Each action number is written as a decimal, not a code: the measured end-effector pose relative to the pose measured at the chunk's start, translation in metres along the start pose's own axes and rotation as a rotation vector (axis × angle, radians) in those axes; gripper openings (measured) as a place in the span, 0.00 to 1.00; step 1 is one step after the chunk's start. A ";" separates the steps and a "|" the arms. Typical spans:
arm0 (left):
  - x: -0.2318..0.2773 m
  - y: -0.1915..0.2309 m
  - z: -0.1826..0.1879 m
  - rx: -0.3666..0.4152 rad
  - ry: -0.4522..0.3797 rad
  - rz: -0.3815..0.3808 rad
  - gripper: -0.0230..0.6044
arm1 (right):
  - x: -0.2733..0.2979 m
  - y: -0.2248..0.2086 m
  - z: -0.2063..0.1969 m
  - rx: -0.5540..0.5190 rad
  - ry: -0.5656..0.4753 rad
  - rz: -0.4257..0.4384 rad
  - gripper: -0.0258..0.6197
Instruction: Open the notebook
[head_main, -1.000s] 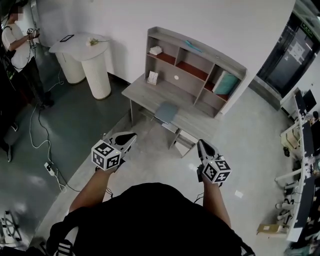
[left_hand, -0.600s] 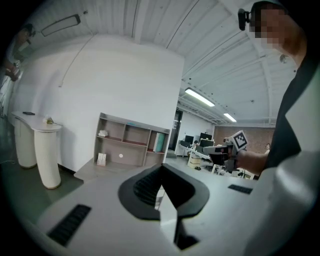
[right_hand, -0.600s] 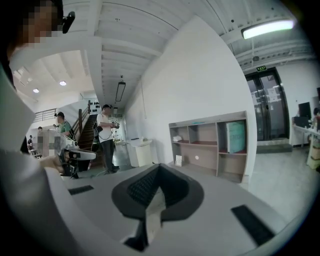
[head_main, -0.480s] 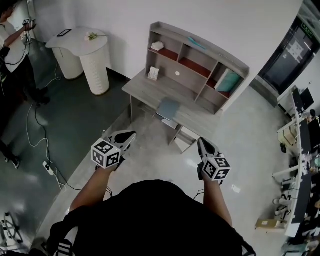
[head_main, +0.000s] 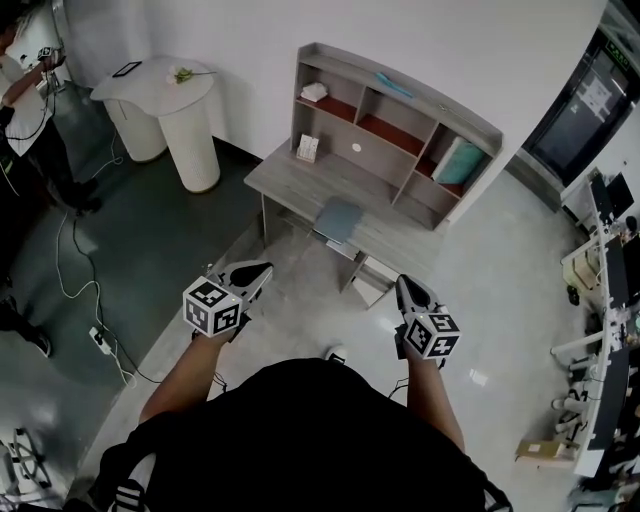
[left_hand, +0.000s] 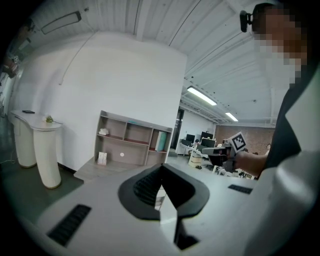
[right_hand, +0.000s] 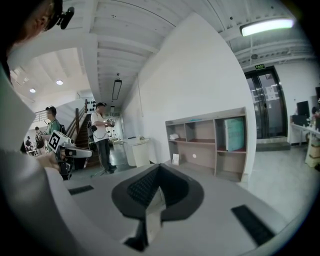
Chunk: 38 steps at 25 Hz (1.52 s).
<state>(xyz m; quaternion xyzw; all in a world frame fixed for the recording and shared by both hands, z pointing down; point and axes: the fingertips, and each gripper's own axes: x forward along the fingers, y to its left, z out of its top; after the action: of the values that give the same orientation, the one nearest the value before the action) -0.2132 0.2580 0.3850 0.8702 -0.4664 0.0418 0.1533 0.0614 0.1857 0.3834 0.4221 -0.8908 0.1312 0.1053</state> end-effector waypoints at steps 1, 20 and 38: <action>0.004 0.001 0.000 0.000 0.004 0.003 0.05 | 0.003 -0.004 0.000 0.005 0.001 0.001 0.04; 0.113 0.024 0.012 -0.016 0.062 0.009 0.05 | 0.078 -0.089 0.011 0.024 0.056 0.057 0.04; 0.206 0.036 0.026 -0.053 0.094 0.057 0.05 | 0.137 -0.166 0.027 0.019 0.087 0.145 0.04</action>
<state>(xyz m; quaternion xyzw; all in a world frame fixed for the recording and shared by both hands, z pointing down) -0.1292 0.0667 0.4133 0.8493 -0.4841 0.0746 0.1970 0.1040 -0.0233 0.4231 0.3514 -0.9123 0.1652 0.1299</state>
